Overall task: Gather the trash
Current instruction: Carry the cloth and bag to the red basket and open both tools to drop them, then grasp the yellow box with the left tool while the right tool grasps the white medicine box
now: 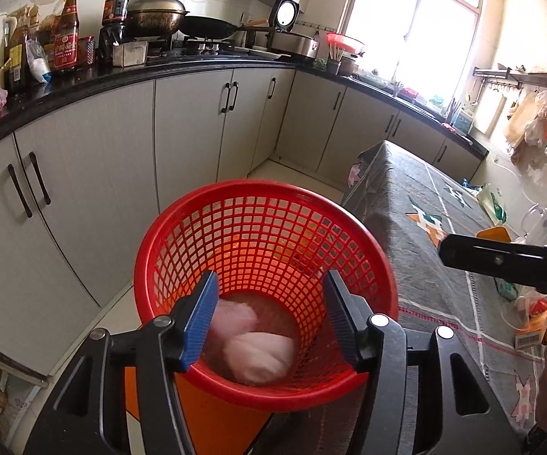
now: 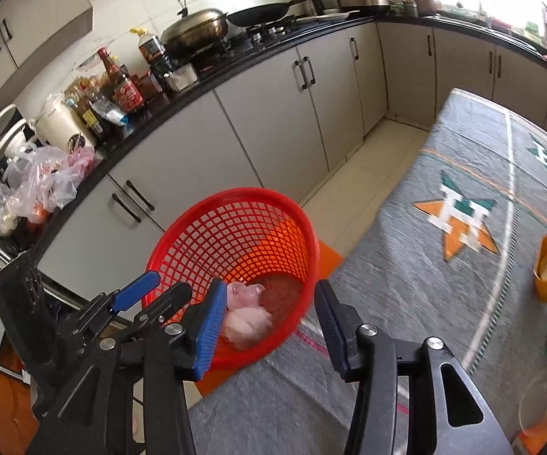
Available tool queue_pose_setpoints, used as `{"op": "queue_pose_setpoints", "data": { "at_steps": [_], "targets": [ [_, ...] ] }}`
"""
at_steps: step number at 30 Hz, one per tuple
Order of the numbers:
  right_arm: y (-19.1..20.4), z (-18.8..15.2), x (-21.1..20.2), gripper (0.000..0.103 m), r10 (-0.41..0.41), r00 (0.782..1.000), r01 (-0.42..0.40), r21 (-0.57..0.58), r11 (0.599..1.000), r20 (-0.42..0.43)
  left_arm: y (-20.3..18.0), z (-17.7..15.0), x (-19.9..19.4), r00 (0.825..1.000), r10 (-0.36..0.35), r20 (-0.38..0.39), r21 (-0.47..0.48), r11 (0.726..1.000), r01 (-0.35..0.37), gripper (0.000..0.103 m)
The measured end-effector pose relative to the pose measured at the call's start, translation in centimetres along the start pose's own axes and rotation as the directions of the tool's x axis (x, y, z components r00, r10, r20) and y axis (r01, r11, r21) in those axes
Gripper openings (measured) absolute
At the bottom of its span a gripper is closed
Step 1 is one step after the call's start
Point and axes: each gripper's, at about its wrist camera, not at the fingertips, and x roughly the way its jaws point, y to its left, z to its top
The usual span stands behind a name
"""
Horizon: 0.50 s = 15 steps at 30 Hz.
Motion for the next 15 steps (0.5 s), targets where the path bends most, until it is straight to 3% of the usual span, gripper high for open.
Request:
{"op": "queue_pose_setpoints", "data": {
  "at_steps": [15],
  "targets": [
    [-3.2,-4.9,-7.1,0.060,0.004,0.997,-0.009,0.064,0.998,0.083,-5.3,-1.9,-2.7,0.999,-0.039,0.012,0.063,0.997,0.038,0.061]
  ]
}}
